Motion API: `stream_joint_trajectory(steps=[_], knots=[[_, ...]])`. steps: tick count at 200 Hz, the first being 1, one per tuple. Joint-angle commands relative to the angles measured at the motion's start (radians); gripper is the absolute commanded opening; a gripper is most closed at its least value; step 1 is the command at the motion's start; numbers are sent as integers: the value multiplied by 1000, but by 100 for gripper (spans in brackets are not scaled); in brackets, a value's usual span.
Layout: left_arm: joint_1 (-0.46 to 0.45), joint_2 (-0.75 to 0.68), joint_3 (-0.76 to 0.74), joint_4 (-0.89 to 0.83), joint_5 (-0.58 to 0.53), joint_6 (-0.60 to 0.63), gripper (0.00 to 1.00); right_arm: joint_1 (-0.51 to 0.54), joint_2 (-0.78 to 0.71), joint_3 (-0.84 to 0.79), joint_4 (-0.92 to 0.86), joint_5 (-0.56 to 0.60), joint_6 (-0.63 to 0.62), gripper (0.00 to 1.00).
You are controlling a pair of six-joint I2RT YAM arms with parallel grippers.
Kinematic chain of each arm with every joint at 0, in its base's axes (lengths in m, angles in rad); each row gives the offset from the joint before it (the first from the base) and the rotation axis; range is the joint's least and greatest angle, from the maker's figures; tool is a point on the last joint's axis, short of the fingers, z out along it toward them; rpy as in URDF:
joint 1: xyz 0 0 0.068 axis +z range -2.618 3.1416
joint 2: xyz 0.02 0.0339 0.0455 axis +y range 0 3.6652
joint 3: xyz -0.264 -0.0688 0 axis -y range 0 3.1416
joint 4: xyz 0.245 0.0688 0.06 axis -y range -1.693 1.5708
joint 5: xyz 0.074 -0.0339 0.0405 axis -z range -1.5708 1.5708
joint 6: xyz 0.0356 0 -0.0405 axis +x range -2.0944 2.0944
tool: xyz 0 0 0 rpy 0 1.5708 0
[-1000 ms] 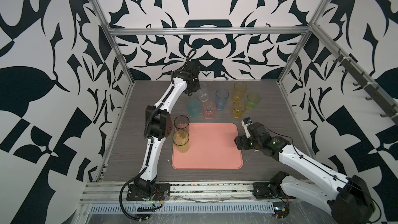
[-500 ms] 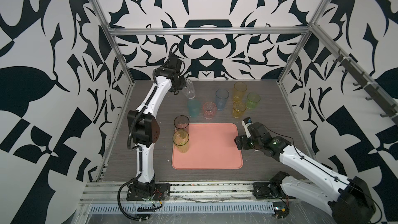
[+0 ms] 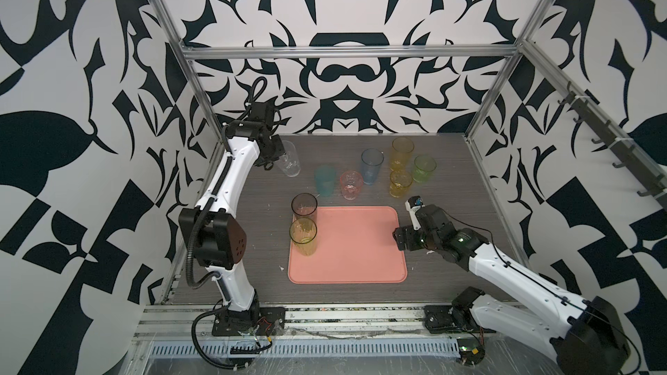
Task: Place the glasses into the tray
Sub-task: 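Lift the clear cup and swing it toward the robot beside the tray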
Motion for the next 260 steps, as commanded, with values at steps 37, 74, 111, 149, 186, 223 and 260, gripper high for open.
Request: stream_joint_trajectory(steps=[37, 74, 111, 149, 186, 223, 260], knots=[[18, -215, -145, -139, -71, 12, 0, -2, -24, 6, 17, 4, -7, 93], [18, -320, -221, -202, -79, 4, 0, -2, -20, 6, 18, 5, -7, 93], [18, -415, -285, -269, -100, 2, 0, -3, -19, 6, 18, 1, -7, 92], [18, -528, -361, -332, -96, -10, 0, -2, -23, 4, 20, 1, -7, 92], [18, -596, -419, -410, -84, -13, 0, -2, -15, 6, 22, -1, -8, 92], [15, -660, -487, -463, -46, -17, 0, -2, -12, 6, 22, -4, -9, 92], [-1, -716, -555, -500, -25, -40, 0, -2, -10, 6, 21, -3, -7, 92]])
